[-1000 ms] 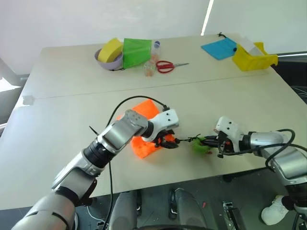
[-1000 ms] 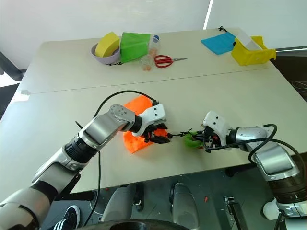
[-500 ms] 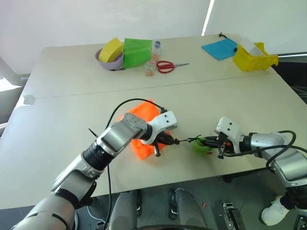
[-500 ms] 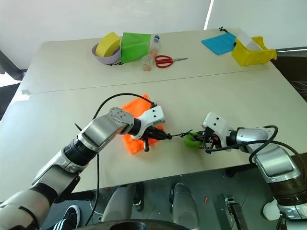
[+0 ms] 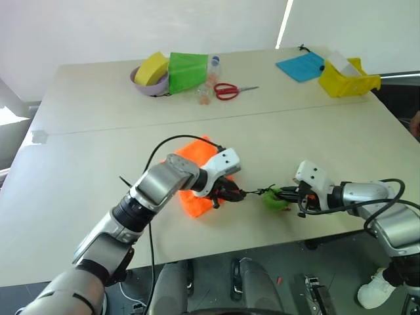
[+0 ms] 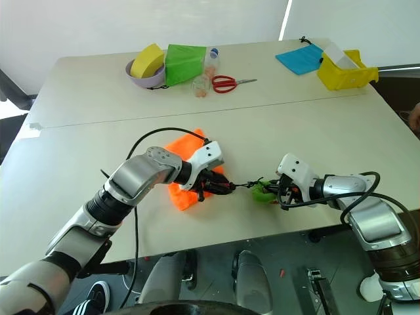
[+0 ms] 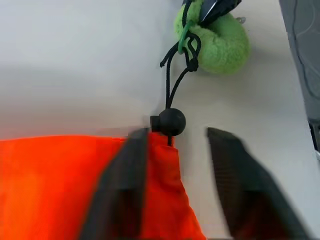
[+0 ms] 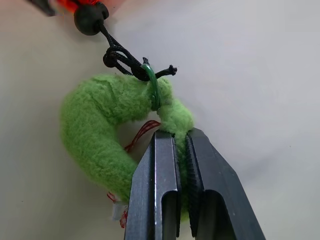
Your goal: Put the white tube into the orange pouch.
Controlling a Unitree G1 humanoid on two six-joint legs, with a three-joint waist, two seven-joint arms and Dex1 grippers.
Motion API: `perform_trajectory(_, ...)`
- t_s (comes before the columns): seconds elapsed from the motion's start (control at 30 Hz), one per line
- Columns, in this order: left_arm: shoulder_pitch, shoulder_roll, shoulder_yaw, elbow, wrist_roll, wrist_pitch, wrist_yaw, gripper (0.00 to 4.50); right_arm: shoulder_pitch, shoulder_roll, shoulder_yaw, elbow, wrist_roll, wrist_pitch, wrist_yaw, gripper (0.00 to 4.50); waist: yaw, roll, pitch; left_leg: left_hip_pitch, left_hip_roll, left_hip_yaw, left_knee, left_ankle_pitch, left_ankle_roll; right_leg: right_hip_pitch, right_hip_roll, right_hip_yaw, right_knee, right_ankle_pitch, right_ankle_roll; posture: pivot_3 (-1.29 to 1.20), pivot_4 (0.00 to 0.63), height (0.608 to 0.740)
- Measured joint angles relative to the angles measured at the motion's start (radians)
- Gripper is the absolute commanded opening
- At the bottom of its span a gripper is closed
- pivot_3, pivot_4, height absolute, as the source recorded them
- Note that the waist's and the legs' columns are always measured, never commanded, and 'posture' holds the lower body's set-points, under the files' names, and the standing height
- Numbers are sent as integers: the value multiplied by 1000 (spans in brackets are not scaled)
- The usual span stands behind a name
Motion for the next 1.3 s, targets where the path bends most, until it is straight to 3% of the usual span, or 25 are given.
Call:
perform_trajectory(0.17, 6, 11, -5, -1, 15, -28, 17, 2774, -1, 0, 0, 0, 0, 1, -1, 0, 0, 0, 0, 0, 0, 0, 0, 0, 0, 0, 0, 0, 0, 0, 0, 0, 150, 740)
perform_trajectory(0.37, 25, -53, 0, 14, 29, -32, 99, 2774, -1, 3, 1, -5, -5, 2, -5, 0, 0, 0, 0, 0, 0, 0, 0, 0, 0, 0, 0, 0, 0, 0, 0, 0, 150, 740)
perform_trajectory(0.73, 44, -47, 0, -33, 1, 30, 122, 2774, -1, 9, 3, -9, -7, 3, -14, 0, -1, 0, 0, 0, 0, 0, 0, 0, 0, 0, 0, 0, 0, 1, -1, 0, 150, 740)
perform_trajectory(0.83, 46, -45, -5, -43, 3, 38, 129, 1889, -1, 10, 3, -9, -7, 3, -15, 0, -1, 0, 0, 0, 0, 0, 0, 0, 0, 0, 0, 0, 0, 1, -1, 0, 150, 740)
perform_trajectory(0.93, 46, -39, -11, -42, 10, 36, 141, 369, -3, 10, 5, -9, -9, 4, -15, 0, -1, 0, 0, 0, 0, 0, 0, 0, 0, 0, 0, 0, 0, 1, -1, 0, 150, 740)
perform_trajectory(1.3, 47, -31, -14, -39, 7, 12, 135, 369, -7, 13, 9, -9, -15, 4, -18, 0, -2, 0, 0, 0, 0, 0, 0, 0, 0, 0, 0, 0, 0, 1, -1, 0, 150, 740)
